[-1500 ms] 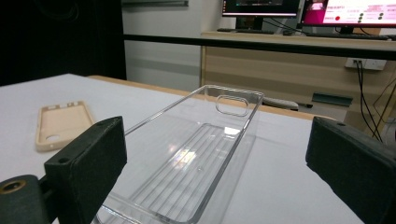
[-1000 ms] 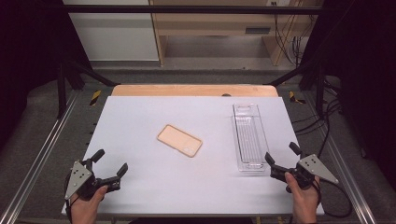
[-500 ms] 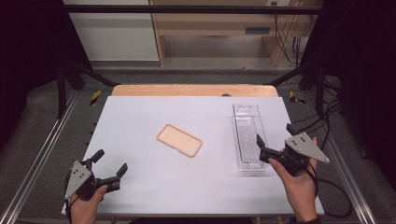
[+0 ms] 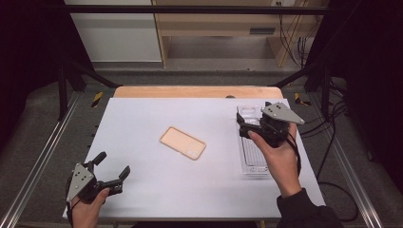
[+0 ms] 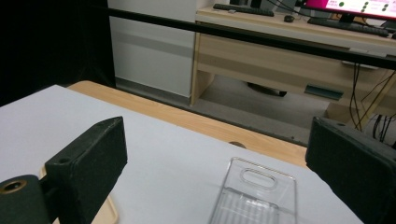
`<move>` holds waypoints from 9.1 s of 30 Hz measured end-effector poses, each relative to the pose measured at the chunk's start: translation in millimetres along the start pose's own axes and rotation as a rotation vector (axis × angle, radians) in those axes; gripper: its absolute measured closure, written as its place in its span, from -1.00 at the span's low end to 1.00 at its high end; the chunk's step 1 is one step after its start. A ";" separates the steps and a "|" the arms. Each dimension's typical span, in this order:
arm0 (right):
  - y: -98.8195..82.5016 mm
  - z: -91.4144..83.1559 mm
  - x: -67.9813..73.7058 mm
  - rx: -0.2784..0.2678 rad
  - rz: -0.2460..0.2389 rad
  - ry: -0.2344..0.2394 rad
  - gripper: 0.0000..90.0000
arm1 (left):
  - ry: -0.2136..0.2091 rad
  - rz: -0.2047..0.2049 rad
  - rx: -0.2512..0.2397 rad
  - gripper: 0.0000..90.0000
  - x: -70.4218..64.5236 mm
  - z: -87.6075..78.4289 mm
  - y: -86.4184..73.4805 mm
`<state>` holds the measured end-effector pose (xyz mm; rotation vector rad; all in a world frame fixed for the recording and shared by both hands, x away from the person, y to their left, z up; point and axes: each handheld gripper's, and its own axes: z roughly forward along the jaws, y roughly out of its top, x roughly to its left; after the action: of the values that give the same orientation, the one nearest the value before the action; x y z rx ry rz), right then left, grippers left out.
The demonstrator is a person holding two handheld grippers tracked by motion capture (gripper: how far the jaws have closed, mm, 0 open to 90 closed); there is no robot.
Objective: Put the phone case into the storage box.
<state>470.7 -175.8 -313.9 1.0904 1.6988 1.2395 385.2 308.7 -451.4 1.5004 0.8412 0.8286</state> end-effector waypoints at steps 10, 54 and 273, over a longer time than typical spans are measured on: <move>-5.0 30.1 16.4 0.057 0.031 0.034 -0.88 | -0.009 0.012 0.004 -0.96 -1.3 -0.2 0.5; -67.2 129.3 98.3 0.432 -0.014 0.205 -0.83 | -0.019 0.023 0.016 -0.96 -1.6 2.8 0.7; -98.5 27.1 98.6 0.508 -0.062 0.515 -0.67 | -0.129 0.358 0.128 -0.90 -64.0 35.3 2.3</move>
<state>440.9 -91.6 -424.3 1.0384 2.5198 1.1391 384.6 235.6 -454.5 1.8297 0.5448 0.9393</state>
